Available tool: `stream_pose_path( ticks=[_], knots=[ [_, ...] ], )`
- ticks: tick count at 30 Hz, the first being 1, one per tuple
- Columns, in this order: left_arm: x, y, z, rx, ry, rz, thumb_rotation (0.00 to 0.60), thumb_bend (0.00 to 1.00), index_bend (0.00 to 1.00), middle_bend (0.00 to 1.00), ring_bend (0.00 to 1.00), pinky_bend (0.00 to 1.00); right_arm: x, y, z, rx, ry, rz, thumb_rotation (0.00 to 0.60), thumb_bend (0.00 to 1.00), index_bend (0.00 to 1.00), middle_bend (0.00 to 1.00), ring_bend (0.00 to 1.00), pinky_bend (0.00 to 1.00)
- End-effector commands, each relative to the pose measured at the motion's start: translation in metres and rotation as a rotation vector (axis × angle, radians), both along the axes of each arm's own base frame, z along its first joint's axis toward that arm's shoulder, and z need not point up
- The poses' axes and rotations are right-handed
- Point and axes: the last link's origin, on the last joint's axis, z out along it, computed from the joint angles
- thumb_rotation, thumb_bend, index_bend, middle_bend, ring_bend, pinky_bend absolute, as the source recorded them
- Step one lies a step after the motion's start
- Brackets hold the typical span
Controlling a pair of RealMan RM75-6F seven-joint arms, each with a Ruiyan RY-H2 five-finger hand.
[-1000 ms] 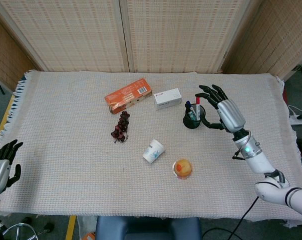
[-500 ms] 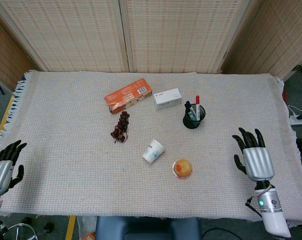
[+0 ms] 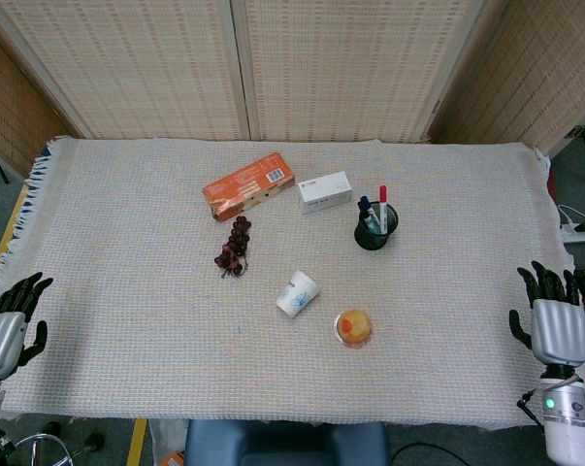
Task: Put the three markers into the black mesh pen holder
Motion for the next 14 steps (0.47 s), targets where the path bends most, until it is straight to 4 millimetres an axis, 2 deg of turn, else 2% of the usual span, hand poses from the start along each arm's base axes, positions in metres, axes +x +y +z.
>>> stream_pose_path(
  ticks=[1, 14],
  knots=[
    [-0.0002, -0.0003, 0.0001, 0.001, 0.001, 0.000, 0.600, 0.60, 0.10, 0.00, 0.00, 0.10, -0.0057, 0.0009, 0.0060, -0.007, -0.005, -0.004, 0.600, 0.36, 0.15, 0.04, 0.05, 0.00],
    [-0.0012, 0.0001, 0.0004, 0.004, 0.005, 0.005, 0.600, 0.60, 0.10, 0.00, 0.00, 0.10, -0.0036, 0.0002, 0.0072, -0.020, -0.017, 0.006, 0.600, 0.36, 0.16, 0.03, 0.02, 0.00]
  ],
)
